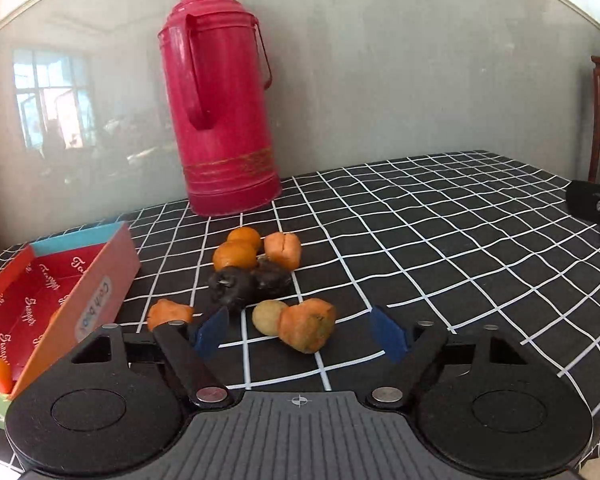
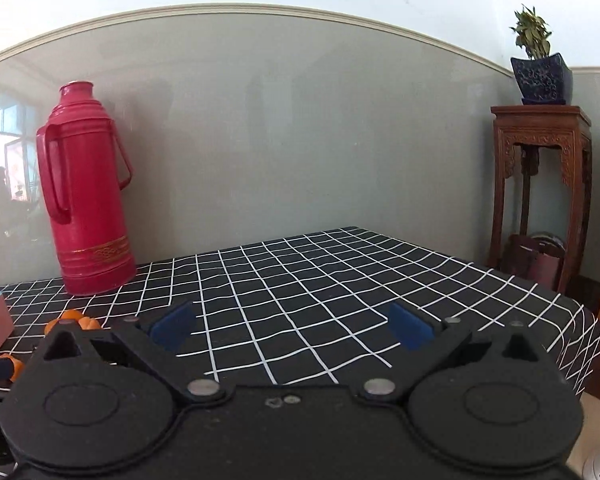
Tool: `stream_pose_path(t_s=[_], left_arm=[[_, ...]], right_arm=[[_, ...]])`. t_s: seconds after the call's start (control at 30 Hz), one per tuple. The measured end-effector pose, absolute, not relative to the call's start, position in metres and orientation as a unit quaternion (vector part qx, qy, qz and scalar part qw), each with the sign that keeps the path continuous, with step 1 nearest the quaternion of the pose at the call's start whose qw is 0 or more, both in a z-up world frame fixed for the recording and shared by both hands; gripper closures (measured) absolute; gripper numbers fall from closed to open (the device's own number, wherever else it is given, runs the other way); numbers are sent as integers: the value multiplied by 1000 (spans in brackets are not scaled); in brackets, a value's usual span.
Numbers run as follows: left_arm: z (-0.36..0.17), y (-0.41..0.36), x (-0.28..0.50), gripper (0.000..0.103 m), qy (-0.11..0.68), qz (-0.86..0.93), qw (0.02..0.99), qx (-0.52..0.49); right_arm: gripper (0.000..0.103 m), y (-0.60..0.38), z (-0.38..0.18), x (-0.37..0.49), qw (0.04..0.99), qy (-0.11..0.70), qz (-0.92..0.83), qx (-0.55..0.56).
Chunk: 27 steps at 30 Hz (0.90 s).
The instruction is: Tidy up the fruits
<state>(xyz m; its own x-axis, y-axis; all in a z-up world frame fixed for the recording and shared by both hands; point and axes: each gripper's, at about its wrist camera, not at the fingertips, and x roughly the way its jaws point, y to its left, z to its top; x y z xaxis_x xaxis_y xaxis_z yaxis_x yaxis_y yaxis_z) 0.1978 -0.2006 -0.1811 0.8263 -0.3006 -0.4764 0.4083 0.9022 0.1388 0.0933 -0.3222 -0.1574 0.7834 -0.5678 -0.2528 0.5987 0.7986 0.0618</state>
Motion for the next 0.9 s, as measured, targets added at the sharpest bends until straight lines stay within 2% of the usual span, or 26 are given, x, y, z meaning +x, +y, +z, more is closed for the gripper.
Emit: stream_pose_path(t_s=[0.07,0.3,0.33,0.37,0.43,0.47,0.63,0.9], left_arm=[[-184,-205,205,37,241,-185,945,117],[-192,-214,217,40,262,-181,942,107],[-194,-216,217,44,267,-183,940,108],[-195,-217,216,55,273,-185,938,108],[-197,-220,215,67,279,-189,935,109],[-198,-222,213,70,278,-190,935,111],[-199,-223,212,76,277,-192,935,108],[-198,-228,220,75,280,-182,936,114]], right_arm=[[6,-324,-158,91,942,112,-308,74],[6,-325,-157,88,944,110,-301,75],[6,-326,-157,87,944,110,-302,74],[6,-327,-157,86,944,110,-303,73],[6,-328,-156,85,943,109,-305,75],[6,-329,-156,85,943,109,-305,77],[6,-329,-156,85,942,110,-304,87],[6,-325,-158,87,945,114,-297,82]])
